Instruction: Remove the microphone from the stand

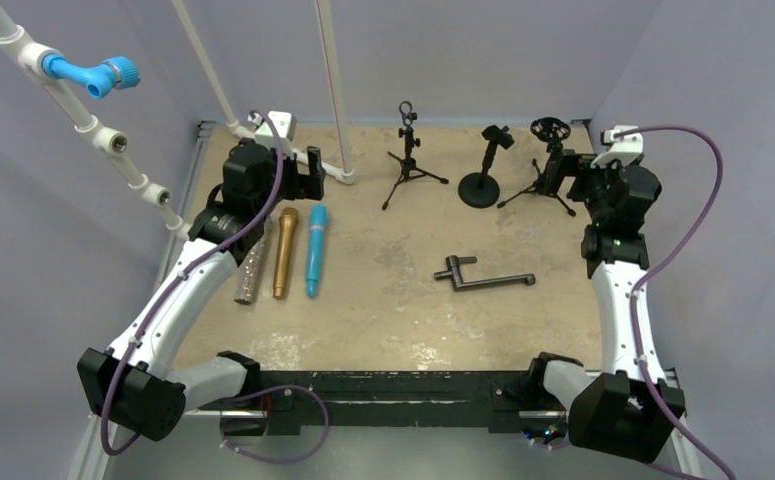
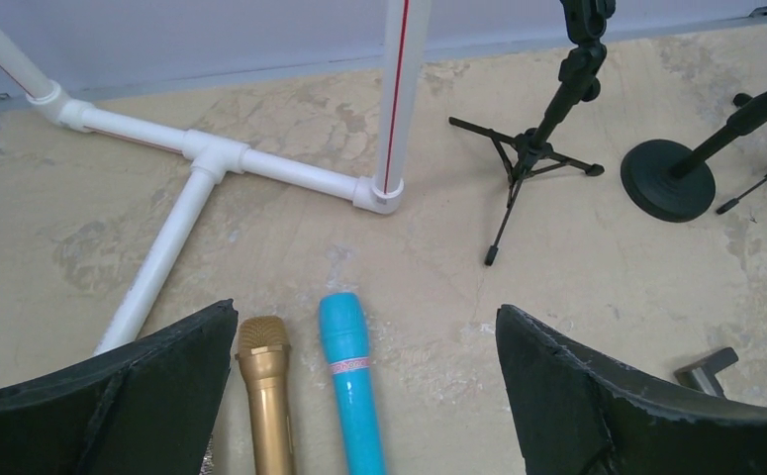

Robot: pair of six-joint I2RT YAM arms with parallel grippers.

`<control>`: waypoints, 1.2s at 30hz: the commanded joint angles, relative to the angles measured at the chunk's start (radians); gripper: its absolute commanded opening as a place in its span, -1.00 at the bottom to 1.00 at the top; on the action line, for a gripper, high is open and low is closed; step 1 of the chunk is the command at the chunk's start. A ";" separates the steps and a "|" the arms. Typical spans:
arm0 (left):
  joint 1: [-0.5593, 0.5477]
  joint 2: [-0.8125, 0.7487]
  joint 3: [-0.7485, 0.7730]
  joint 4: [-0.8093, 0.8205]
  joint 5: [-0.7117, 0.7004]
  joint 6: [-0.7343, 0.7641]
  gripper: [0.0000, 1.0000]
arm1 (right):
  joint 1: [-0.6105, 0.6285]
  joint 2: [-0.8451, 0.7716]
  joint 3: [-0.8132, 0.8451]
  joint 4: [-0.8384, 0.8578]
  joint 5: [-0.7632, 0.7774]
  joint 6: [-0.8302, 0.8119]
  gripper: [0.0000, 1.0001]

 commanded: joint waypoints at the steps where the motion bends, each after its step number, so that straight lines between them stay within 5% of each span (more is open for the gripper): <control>1: 0.010 -0.077 0.005 0.040 -0.017 0.054 1.00 | -0.004 -0.065 -0.015 -0.058 -0.080 0.038 0.97; 9: 0.022 -0.171 -0.008 -0.007 0.209 0.108 1.00 | -0.005 -0.126 -0.063 -0.141 -0.135 0.168 0.97; 21: 0.022 -0.319 -0.125 0.003 0.188 0.216 1.00 | -0.004 -0.196 -0.150 -0.128 -0.171 0.120 0.96; 36: 0.023 -0.416 -0.224 0.050 0.031 0.181 1.00 | -0.005 -0.226 -0.184 -0.125 -0.233 0.040 0.97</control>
